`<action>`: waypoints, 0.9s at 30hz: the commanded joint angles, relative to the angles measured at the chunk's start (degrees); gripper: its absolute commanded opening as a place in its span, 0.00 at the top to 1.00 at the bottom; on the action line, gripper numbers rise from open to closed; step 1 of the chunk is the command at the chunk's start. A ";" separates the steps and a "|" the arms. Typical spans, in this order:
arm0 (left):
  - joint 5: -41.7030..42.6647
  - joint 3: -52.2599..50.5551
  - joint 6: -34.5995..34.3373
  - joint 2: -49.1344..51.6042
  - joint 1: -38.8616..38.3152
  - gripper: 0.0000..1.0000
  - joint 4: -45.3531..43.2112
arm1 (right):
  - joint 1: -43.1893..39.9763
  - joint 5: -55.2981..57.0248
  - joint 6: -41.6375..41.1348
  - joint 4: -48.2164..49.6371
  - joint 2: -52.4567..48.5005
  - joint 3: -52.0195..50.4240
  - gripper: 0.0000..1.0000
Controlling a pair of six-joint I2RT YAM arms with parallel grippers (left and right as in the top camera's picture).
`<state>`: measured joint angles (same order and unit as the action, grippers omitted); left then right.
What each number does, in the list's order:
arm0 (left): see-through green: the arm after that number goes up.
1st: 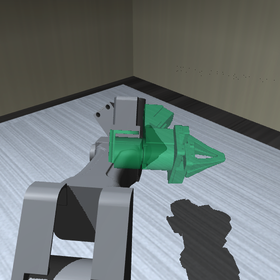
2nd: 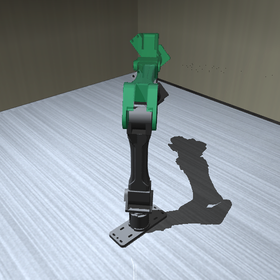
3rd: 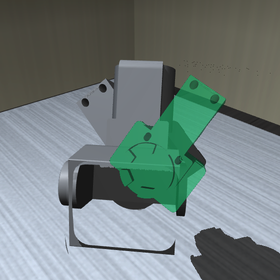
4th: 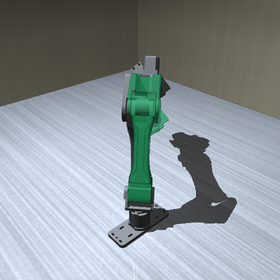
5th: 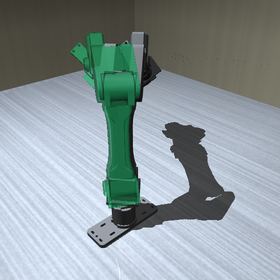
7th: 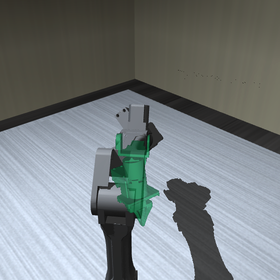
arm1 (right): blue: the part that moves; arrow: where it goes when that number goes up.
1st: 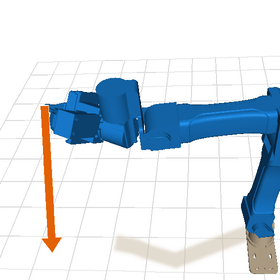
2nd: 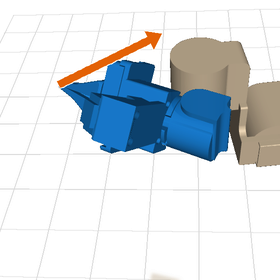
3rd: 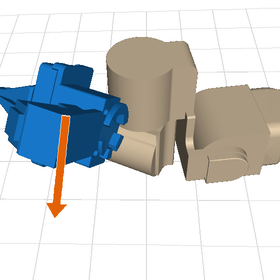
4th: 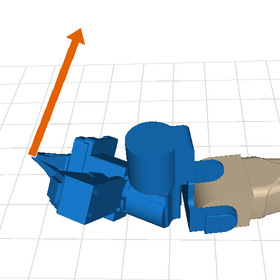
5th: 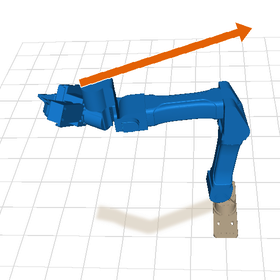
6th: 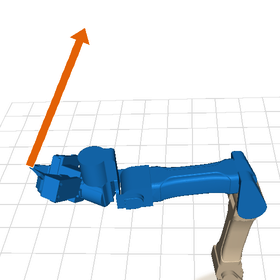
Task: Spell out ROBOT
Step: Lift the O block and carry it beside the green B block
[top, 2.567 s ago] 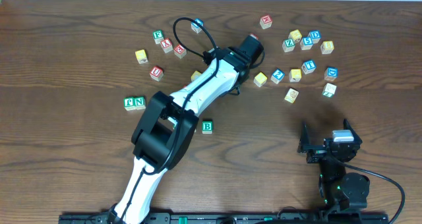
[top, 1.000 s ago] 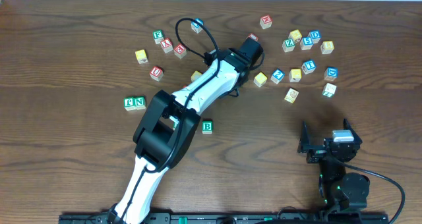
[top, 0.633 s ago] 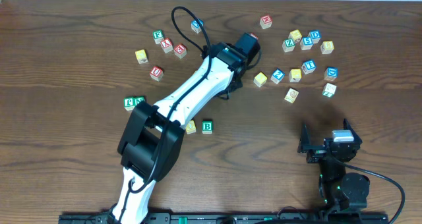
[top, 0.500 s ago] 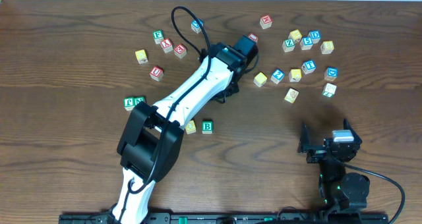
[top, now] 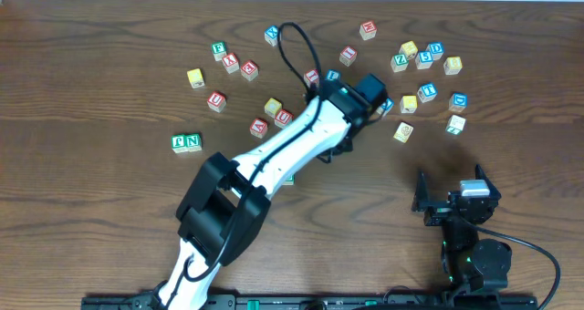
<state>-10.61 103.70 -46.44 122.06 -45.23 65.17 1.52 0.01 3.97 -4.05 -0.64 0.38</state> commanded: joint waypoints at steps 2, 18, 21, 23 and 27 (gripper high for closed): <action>-0.37 -1.97 0.63 -6.01 0.04 0.92 0.04 | -0.35 0.50 -0.52 -0.26 0.26 -0.07 0.01; 10.16 -29.75 1.86 -24.96 0.00 0.92 -22.34 | -0.35 0.50 -0.50 -0.24 0.26 -0.07 0.01; 10.21 -31.93 2.34 -24.94 0.00 0.93 -23.30 | -0.35 0.50 -0.50 -0.24 0.26 -0.07 0.01; 10.21 -32.68 3.72 -24.94 0.00 0.92 -24.00 | -0.35 0.50 -0.50 -0.24 0.26 -0.07 0.01; 10.21 -33.77 4.46 -24.94 0.00 0.92 -25.44 | -0.35 0.50 -0.52 -0.26 0.26 -0.07 0.01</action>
<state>-1.15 70.72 -43.64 97.30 -45.39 40.23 1.52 0.01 3.97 -4.05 -0.62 0.38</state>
